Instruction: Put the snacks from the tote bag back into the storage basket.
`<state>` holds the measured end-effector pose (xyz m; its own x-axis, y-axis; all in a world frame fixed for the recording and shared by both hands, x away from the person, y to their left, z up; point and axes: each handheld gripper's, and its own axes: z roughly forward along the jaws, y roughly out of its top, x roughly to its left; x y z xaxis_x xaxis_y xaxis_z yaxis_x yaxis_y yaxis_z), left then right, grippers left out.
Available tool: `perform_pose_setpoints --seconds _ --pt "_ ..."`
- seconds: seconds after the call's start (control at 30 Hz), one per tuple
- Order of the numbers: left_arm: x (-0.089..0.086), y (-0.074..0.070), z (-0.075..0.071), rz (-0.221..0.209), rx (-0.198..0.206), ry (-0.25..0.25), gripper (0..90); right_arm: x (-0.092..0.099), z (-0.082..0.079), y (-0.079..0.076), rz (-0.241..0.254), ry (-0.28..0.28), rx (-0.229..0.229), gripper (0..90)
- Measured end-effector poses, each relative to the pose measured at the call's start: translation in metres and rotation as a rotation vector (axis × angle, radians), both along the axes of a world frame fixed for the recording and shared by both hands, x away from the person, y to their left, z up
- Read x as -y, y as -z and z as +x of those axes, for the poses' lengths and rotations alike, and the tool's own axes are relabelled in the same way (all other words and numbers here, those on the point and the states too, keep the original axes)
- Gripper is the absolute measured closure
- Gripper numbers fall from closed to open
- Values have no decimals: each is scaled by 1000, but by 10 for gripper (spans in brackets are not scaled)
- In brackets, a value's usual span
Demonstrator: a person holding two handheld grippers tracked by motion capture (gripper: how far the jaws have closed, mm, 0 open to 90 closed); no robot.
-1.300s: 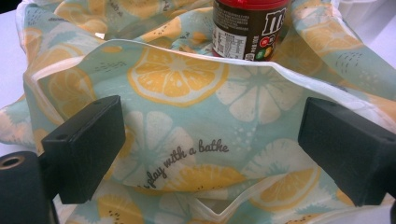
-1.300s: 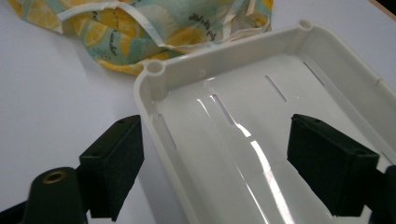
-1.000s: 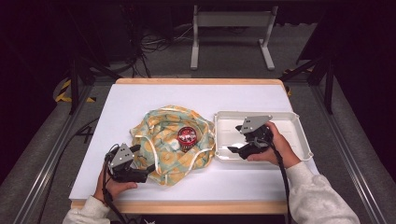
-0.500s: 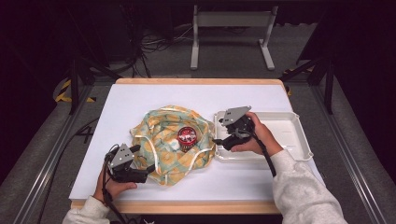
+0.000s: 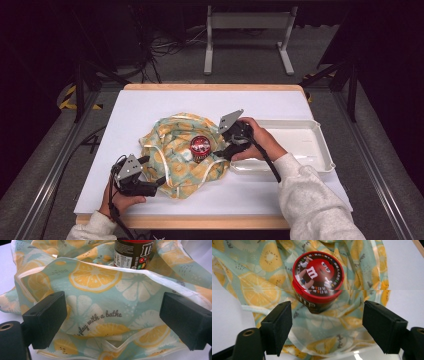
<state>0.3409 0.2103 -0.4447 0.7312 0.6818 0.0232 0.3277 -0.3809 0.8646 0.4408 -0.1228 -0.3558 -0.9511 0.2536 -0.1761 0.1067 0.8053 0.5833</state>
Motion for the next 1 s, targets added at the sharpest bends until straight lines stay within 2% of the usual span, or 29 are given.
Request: perform_pose_setpoints --seconds 0.1,0.37,0.43,0.5,0.57,0.73,1.0 --pt "-1 0 -1 2 -1 -2 81 -9 2 -1 -9 -15 -14 245" --pt "-4 1 -3 -1 -1 -8 81 -30 6 0 -76 -43 -30 234" --pt "-4 1 -4 -5 -5 -11 81 -36 8 1 -95 -50 -48 232" --pt "-5 1 -4 2 -1 -13 81 -40 8 3 -111 -34 -48 230" --pt "-5 1 -5 -2 -4 -13 81 -42 9 4 -118 -42 -44 227" --pt "-6 1 -5 -1 -3 -11 81 -51 12 8 -137 -40 -72 216" --pt "-6 1 -5 -3 -5 -9 81 -62 19 12 -174 -26 -85 208"
